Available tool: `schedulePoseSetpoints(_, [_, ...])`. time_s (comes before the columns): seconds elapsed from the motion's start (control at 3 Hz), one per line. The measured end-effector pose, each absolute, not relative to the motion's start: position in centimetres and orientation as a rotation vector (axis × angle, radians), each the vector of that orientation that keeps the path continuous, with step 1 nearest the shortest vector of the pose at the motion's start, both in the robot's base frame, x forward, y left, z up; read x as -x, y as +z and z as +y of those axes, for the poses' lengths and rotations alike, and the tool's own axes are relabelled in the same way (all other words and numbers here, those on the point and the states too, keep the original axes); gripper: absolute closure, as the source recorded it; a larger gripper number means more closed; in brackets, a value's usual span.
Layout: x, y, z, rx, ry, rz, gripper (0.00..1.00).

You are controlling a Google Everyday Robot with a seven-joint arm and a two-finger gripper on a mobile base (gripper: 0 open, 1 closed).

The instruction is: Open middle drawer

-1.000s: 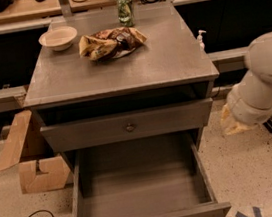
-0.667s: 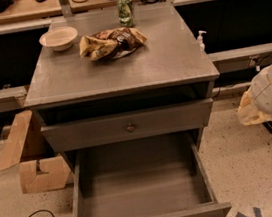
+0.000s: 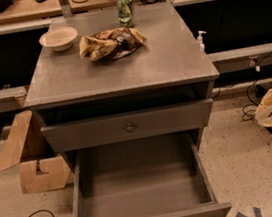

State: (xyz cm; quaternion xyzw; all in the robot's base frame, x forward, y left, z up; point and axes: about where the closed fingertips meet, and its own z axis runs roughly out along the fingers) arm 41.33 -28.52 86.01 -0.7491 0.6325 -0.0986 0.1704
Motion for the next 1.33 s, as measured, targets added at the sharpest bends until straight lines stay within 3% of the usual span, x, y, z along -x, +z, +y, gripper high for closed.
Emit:
schedulePoseSetpoints(0.33, [-41.24, 86.12, -28.49, 2.126, -0.282, 1.798, 0.39])
schedulePoseSetpoints(0.67, [-41.19, 86.24, -28.40, 2.127, -0.285, 1.795, 0.08])
schedulePoseSetpoints(1.0, [-41.17, 86.28, -28.36, 2.128, -0.286, 1.795, 0.00])
schedulePoseSetpoints(1.33, [-41.17, 86.28, -28.36, 2.128, -0.286, 1.794, 0.00])
